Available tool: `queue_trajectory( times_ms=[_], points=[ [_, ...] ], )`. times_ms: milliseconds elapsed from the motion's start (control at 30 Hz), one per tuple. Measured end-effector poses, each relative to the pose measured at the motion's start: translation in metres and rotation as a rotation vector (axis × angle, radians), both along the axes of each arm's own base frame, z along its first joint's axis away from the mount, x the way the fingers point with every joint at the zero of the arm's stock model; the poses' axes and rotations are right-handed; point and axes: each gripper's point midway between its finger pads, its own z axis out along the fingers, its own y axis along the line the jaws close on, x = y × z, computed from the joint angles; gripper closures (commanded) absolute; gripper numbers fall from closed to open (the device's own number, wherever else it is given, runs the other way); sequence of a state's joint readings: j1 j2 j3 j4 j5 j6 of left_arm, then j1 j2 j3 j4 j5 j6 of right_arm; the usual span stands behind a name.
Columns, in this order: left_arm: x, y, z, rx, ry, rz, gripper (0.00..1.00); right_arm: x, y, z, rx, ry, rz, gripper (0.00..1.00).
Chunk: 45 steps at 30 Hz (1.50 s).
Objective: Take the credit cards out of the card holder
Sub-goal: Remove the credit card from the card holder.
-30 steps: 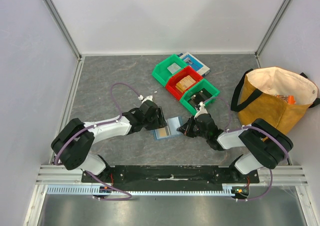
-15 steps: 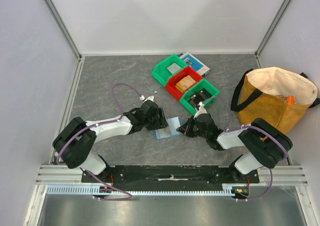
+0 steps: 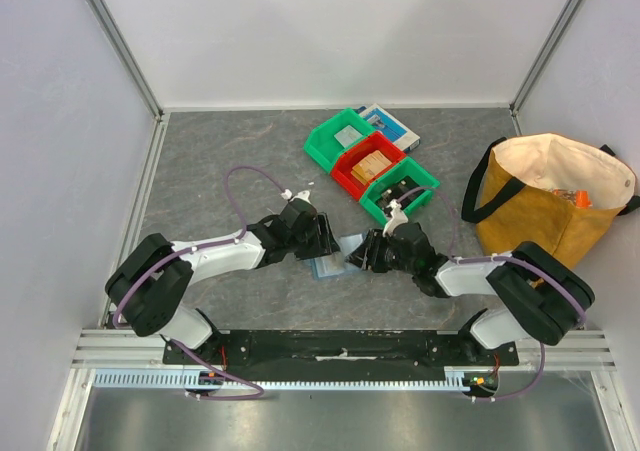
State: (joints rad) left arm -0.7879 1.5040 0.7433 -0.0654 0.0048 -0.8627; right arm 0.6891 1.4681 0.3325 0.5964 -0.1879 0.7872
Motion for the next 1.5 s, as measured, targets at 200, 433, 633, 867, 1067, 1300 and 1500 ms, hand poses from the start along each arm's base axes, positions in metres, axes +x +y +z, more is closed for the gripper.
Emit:
queue_trajectory(
  times_ms=[200, 433, 633, 867, 1067, 1300, 1500],
  points=[
    [-0.001, -0.005, 0.003, -0.02, -0.006, -0.014, 0.36, -0.004, 0.0, 0.017, -0.024, -0.091, 0.071, 0.12],
    [-0.002, -0.007, 0.004, -0.027, -0.002, -0.023, 0.36, -0.014, 0.005, 0.027, -0.077, -0.192, 0.153, 0.19],
    [-0.002, -0.007, 0.004, -0.029, 0.0, -0.021, 0.36, -0.018, 0.01, 0.022, -0.13, -0.211, 0.2, 0.32],
    [0.001, -0.01, 0.007, -0.058, -0.013, 0.002, 0.36, -0.016, 0.015, 0.023, -0.152, -0.232, 0.222, 0.62],
    [-0.002, -0.003, 0.006, -0.059, -0.017, 0.029, 0.36, -0.01, 0.017, 0.012, -0.179, -0.201, 0.206, 0.84],
    [-0.003, -0.002, 0.01, -0.089, -0.023, 0.045, 0.36, 0.002, 0.004, -0.007, -0.179, -0.098, 0.128, 1.0],
    [-0.001, -0.003, 0.013, -0.14, -0.025, 0.055, 0.37, 0.011, 0.0, -0.014, -0.077, 0.007, 0.062, 1.0]
  ],
)
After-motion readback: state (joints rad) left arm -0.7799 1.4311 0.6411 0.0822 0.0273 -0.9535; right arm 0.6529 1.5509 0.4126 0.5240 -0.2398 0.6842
